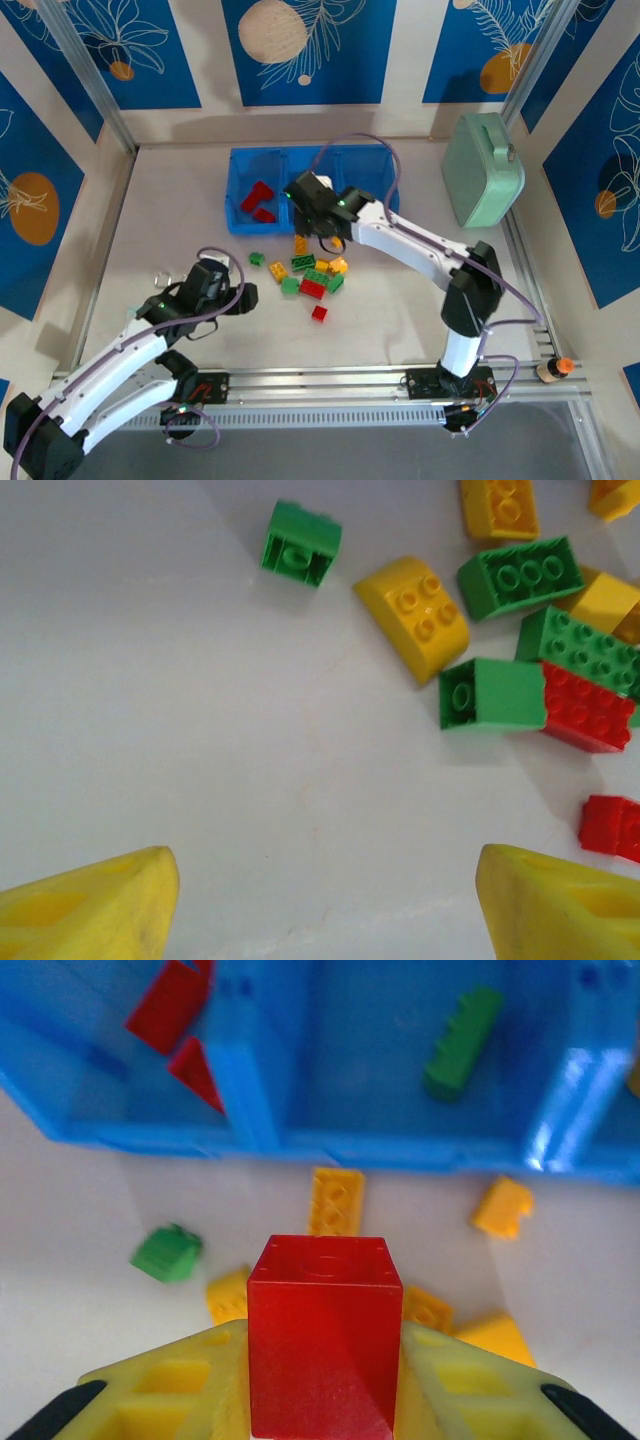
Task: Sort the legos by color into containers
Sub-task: Place the lego in the container.
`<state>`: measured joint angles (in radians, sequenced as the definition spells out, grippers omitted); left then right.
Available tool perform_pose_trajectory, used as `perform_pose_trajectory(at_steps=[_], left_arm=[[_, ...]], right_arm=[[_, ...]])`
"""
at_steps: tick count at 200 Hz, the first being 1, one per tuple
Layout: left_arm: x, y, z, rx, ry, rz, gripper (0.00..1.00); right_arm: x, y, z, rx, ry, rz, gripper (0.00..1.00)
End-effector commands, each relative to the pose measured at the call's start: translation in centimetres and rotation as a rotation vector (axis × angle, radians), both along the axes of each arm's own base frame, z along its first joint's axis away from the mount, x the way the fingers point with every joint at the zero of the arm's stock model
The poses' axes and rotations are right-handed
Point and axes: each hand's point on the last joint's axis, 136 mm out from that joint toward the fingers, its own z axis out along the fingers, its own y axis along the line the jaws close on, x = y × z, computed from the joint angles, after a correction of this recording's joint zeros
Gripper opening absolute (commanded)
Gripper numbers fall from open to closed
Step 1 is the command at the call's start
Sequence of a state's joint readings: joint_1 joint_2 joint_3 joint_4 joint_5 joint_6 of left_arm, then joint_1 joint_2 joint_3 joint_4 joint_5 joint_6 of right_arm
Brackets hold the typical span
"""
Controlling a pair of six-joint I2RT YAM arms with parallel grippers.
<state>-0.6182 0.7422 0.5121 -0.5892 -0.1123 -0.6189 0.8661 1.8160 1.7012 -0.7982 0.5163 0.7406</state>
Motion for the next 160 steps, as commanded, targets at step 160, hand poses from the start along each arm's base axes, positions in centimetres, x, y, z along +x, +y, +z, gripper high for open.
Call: perform_pose_trajectory(at_steps=[160], left_arm=[[-2.0,-0.7,0.4,-0.026,0.044,-0.047,0.78]], right_arm=[[12.8,11.5,-1.8,0.130,-0.077,0.222,0.47]])
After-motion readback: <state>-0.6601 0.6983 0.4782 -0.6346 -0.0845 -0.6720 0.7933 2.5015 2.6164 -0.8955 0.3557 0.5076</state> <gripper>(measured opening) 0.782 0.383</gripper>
